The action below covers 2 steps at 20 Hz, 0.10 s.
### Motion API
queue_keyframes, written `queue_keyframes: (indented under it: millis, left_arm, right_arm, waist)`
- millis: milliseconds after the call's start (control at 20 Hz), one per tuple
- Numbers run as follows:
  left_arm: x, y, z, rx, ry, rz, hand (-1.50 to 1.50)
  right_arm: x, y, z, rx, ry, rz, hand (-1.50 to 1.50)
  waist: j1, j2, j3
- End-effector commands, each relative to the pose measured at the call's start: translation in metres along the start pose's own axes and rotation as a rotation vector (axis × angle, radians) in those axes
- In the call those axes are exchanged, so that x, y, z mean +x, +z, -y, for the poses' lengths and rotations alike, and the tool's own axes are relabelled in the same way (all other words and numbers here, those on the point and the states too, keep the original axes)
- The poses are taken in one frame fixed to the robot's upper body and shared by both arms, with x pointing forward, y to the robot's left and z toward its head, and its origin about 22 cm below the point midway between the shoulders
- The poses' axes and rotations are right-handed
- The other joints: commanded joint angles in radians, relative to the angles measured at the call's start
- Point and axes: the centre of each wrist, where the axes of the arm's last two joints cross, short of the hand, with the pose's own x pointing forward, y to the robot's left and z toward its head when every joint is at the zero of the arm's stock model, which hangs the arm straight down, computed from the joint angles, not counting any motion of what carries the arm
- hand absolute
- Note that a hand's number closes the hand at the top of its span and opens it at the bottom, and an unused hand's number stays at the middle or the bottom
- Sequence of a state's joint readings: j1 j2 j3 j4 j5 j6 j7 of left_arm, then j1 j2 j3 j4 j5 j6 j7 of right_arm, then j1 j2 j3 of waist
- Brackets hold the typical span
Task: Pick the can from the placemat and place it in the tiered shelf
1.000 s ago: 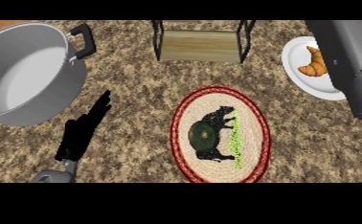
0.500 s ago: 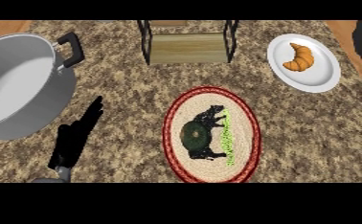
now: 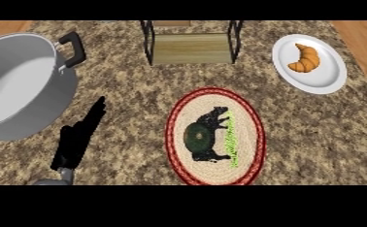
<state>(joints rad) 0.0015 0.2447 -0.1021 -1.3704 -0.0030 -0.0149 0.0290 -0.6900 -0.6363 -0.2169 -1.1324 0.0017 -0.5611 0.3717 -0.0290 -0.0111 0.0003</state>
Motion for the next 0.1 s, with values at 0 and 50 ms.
queue_keyframes:
  millis: [0,50]
  left_arm:
    - [0.009,0.015,0.000,0.001,-0.003,-0.021,0.00]
    - [0.005,-0.002,0.012,-0.013,0.002,0.020,0.00]
  right_arm:
    - [-0.011,0.028,0.030,0.037,0.038,-0.018,-1.50]
    - [0.004,0.016,0.040,0.018,0.053,-0.021,-1.50]
  waist:
    - [0.011,0.002,0.000]
    - [0.019,0.008,-0.001]
